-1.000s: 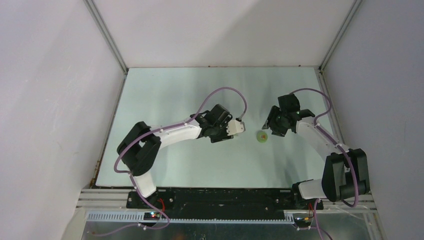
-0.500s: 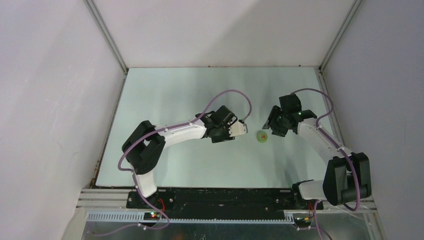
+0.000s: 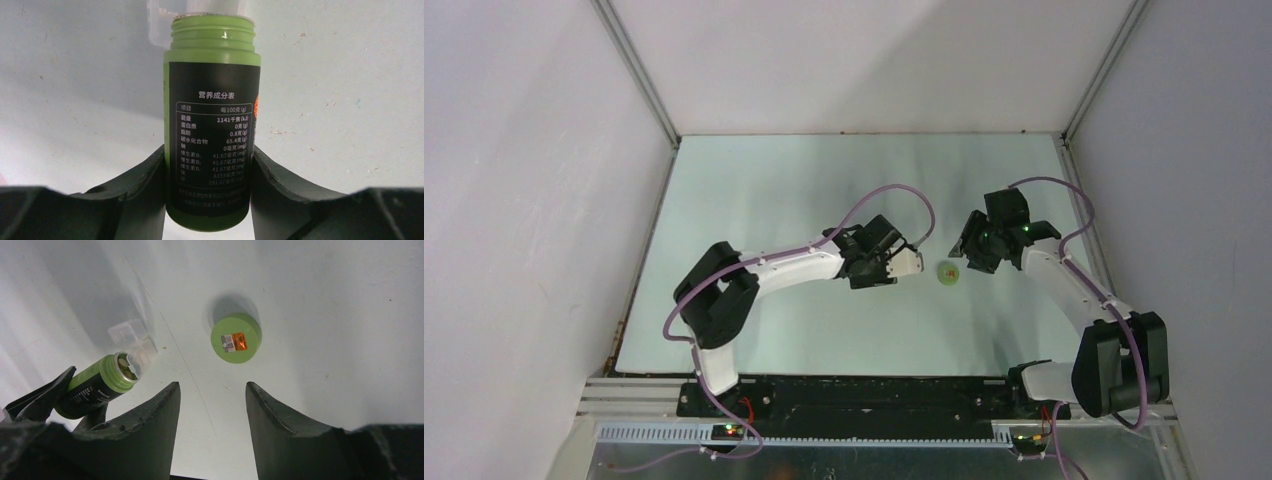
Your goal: Sort the pills into containers
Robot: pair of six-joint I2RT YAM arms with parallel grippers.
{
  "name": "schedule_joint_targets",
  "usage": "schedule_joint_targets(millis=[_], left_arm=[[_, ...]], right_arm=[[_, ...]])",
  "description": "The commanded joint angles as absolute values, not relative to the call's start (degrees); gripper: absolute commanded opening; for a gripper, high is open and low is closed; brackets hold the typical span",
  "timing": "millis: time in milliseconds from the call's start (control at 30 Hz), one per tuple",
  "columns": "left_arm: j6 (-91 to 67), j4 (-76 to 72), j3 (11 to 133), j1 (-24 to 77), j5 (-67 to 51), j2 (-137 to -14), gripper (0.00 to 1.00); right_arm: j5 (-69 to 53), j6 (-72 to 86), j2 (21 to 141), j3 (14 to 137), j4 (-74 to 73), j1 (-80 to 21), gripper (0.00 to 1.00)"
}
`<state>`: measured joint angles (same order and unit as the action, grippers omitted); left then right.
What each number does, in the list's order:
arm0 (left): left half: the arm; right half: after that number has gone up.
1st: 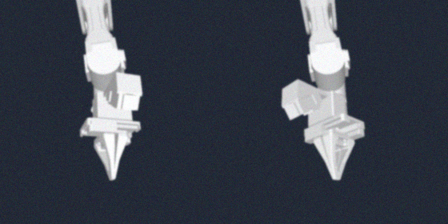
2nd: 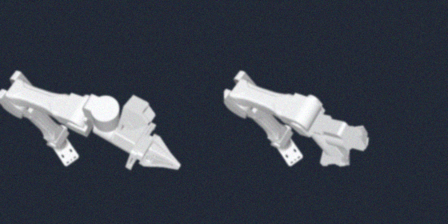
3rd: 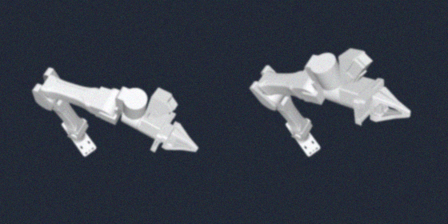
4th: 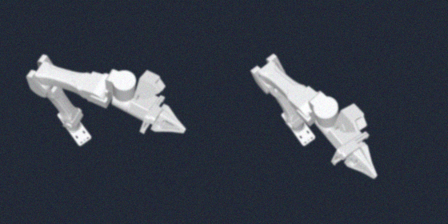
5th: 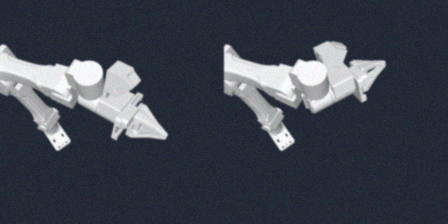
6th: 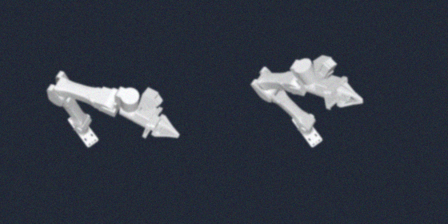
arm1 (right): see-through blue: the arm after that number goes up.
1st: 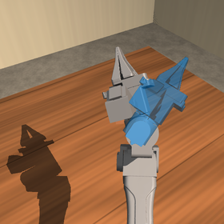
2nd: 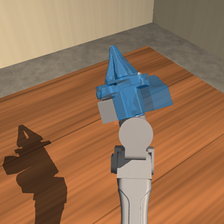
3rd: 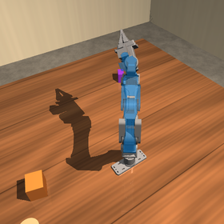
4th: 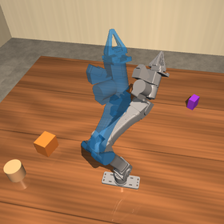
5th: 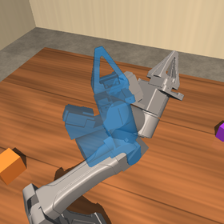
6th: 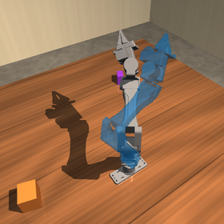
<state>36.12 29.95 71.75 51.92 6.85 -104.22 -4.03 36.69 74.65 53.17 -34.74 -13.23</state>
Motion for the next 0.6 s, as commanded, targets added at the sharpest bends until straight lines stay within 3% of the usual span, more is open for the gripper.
schedule_joint_targets(millis=[0,567], left_arm=[[35.3,31.0,75.1,52.9,8.7,-104.6,0.00],[32.2,26.8,74.0,52.6,9.2,-101.6,0.00]], right_arm=[[-4.9,38.1,72.4,52.9,-34.7,-12.8,0.55],[-6.3,37.2,71.1,52.5,-34.6,-12.8,0.56]])
